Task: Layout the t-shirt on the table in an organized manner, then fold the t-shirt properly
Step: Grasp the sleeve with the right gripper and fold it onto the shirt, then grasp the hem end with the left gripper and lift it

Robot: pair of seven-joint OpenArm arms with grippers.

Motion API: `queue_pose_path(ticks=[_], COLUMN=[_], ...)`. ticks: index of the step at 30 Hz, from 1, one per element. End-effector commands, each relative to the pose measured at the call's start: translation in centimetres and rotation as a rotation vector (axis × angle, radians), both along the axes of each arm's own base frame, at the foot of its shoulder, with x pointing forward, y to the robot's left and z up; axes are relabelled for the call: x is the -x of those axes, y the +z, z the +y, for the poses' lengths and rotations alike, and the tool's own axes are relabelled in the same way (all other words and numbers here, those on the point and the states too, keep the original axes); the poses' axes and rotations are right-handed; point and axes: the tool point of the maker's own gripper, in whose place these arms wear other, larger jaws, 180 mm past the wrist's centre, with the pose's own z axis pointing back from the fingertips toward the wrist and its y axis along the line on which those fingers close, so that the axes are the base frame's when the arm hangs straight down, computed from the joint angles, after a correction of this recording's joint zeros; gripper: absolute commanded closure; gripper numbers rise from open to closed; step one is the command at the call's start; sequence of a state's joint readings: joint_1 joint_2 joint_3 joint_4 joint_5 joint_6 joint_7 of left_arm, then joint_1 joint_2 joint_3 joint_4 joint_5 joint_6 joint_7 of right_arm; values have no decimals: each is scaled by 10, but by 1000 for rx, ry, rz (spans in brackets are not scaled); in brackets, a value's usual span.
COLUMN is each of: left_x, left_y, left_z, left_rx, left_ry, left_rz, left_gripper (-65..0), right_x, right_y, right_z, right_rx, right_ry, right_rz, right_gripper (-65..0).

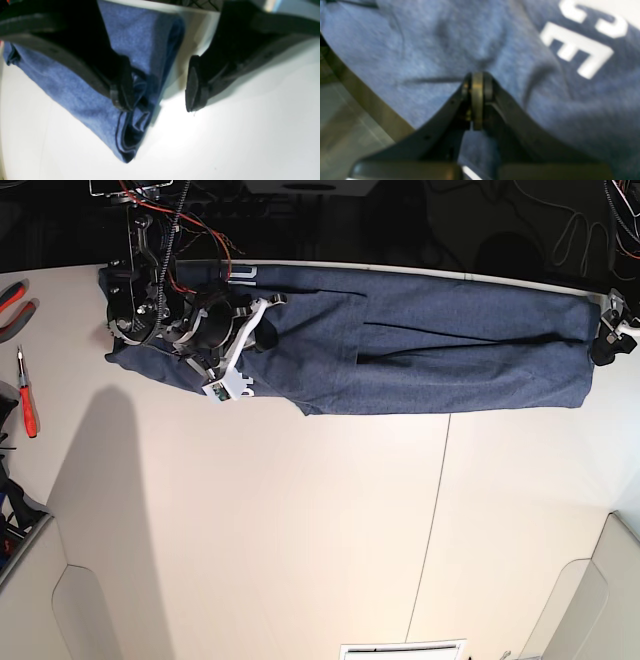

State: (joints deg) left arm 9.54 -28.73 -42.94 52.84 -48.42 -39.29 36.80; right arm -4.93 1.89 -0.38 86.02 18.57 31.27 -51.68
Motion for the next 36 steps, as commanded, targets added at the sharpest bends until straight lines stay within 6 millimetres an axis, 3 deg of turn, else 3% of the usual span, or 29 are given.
queue_pose_path(ticks=[1, 6, 9, 25, 36], left_x=[-10, -9, -10, -16, -21], left_y=[18, 18, 16, 19, -11], left_z=[12, 10, -3, -18, -63], left_rx=[-33, -15, 72, 152, 121], left_ry=[-1, -4, -27, -38, -200], left_rz=[-51, -49, -33, -66, 33], left_gripper=[-362, -362, -362, -383, -382], right_x=[-9, -9, -9, -9, -9], right_y=[8, 2, 0, 3, 2], right_z=[-2, -23, -32, -29, -29], right_rx=[-8, 59, 79, 56, 56], right_ry=[-6, 6, 9, 2, 2], right_rz=[-35, -36, -36, -36, -35], right_gripper=[0, 0, 0, 0, 0])
